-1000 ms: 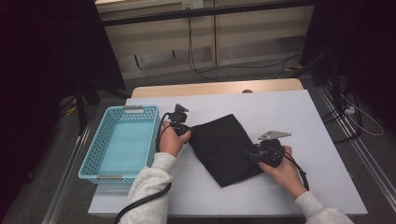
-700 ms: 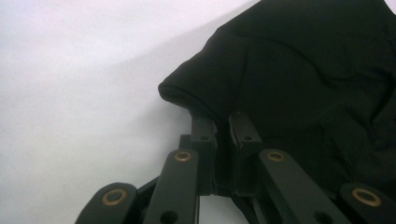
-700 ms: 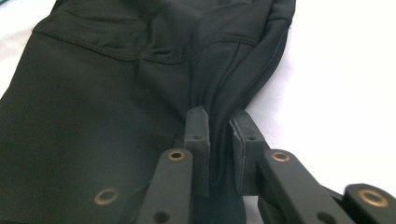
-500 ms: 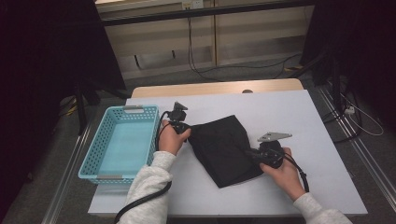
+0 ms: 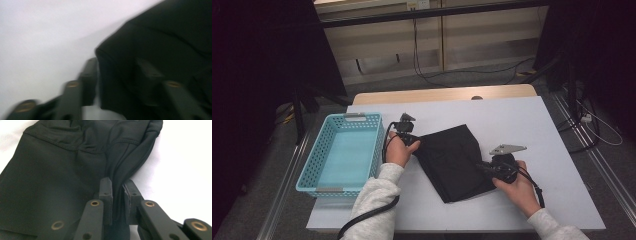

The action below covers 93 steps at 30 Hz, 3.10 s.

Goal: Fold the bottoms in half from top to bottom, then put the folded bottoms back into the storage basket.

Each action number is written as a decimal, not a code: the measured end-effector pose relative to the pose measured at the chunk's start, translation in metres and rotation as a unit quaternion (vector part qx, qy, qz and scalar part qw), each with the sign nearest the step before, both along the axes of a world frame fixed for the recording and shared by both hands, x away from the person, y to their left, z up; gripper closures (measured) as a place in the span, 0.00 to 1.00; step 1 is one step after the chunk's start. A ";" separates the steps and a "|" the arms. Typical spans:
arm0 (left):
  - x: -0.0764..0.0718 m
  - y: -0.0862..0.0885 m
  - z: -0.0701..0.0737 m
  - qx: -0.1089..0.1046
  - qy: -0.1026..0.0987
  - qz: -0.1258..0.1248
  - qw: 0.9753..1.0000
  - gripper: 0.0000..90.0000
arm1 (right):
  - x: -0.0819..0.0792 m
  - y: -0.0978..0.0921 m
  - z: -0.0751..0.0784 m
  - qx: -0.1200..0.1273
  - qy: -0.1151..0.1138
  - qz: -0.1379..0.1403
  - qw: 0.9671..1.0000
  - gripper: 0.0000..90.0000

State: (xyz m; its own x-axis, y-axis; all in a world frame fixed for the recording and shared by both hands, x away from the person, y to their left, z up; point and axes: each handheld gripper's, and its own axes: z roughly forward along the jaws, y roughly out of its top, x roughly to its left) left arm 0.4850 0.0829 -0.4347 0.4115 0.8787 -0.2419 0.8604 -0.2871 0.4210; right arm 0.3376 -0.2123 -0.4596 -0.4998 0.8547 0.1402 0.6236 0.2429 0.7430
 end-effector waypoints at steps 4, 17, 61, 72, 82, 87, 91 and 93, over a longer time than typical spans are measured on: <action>-0.001 -0.005 0.001 0.000 0.020 -0.001 1.000 0.87 | 0.000 0.001 0.000 -0.001 -0.002 0.001 1.000 0.89; 0.016 -0.008 0.033 0.045 0.086 -0.005 0.995 0.93 | -0.002 0.004 0.007 0.006 -0.020 -0.002 1.000 0.89; 0.038 0.029 0.151 0.124 0.121 -0.031 0.984 0.93 | -0.002 0.053 0.049 0.067 -0.108 0.013 0.992 0.90; 0.037 0.043 0.175 0.128 0.111 -0.023 0.985 0.93 | 0.003 0.064 0.061 0.088 -0.125 0.017 0.988 0.90; 0.037 0.059 0.192 0.128 0.103 -0.012 0.986 0.93 | 0.006 0.081 0.068 0.096 -0.135 0.033 0.986 0.90; 0.036 0.064 0.200 0.129 0.100 -0.011 0.987 0.93 | 0.007 0.086 0.069 0.100 -0.141 0.035 0.984 0.90; 0.035 0.067 0.209 0.133 0.094 -0.006 0.987 0.93 | 0.008 0.091 0.074 0.101 -0.148 0.040 0.983 0.90; 0.035 0.071 0.215 0.136 0.093 -0.003 0.986 0.93 | 0.009 0.094 0.077 0.102 -0.152 0.041 0.982 0.90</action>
